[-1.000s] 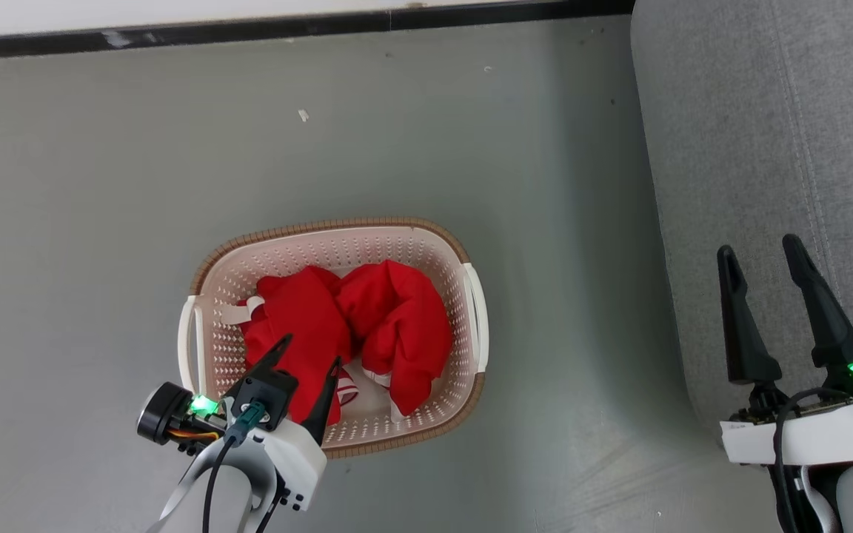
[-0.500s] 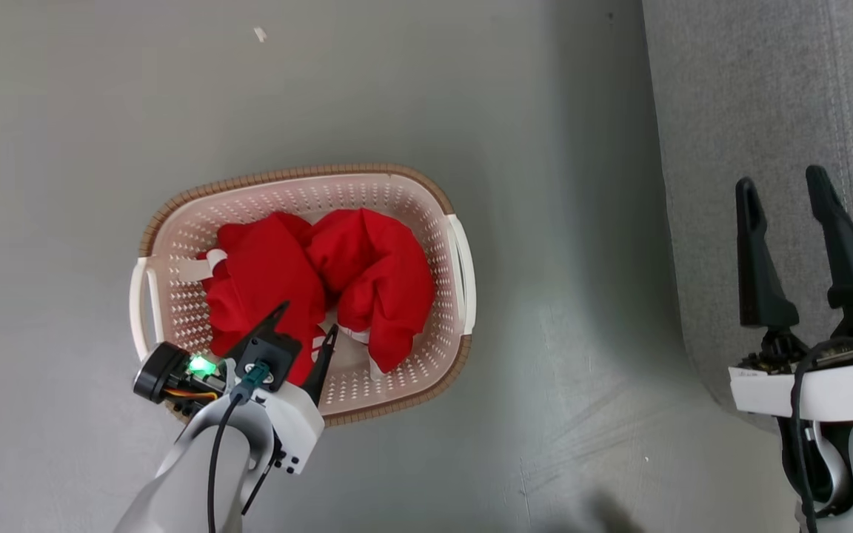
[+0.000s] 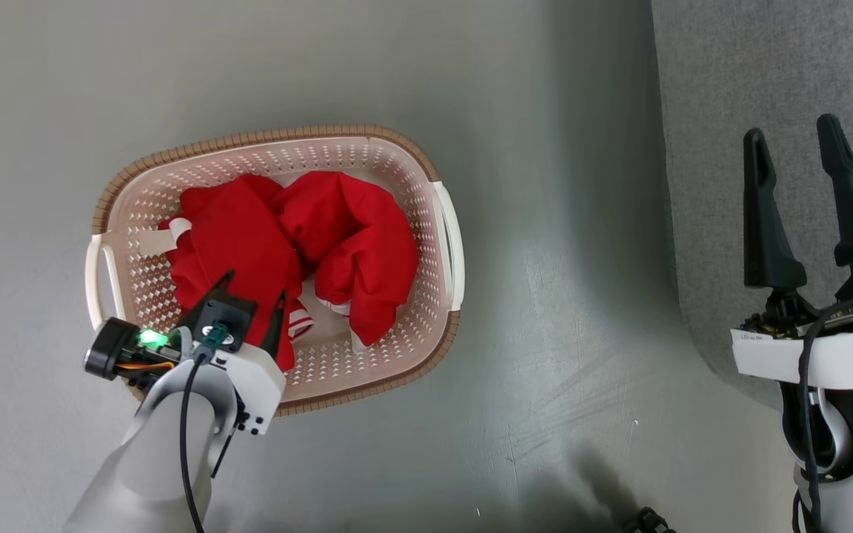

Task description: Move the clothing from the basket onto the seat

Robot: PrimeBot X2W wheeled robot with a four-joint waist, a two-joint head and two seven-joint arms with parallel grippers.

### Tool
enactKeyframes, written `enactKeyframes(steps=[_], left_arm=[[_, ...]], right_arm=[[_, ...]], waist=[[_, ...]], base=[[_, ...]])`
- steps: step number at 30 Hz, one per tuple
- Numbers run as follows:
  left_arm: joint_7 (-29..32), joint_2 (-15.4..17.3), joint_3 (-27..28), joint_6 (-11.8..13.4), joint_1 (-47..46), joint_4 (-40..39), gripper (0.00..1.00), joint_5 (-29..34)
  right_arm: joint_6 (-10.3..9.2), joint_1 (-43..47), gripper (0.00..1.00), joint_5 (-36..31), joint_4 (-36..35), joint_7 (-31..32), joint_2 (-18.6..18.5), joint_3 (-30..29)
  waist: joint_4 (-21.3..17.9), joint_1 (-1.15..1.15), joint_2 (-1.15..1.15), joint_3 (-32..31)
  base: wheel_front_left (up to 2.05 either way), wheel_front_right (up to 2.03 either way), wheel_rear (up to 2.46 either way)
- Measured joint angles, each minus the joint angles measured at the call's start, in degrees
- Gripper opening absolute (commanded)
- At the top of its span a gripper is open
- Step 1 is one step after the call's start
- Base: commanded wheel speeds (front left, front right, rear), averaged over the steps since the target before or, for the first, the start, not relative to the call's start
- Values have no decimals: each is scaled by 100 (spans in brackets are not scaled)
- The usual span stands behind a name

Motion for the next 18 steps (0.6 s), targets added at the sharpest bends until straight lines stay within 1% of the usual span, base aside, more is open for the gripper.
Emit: enactKeyframes(steps=[3,7,11,18], left_arm=[[0,38,82,113,-103,121,100,-4],[3,42,154,172,-222,279,100,-10],[76,48,200,282,-354,502,100,-19],[137,67,230,409,-588,746,100,-18]], right_arm=[[0,-92,100,14,2,0,0,29],[0,-162,100,26,12,0,-1,59],[0,-311,100,26,14,0,-4,89],[0,-318,100,26,27,0,-5,102]], waist=[[-24,0,0,94],[-49,0,0,200],[-76,0,0,303],[-120,0,0,410]], base=[[0,0,0],[0,0,0],[0,0,0],[0,0,0]])
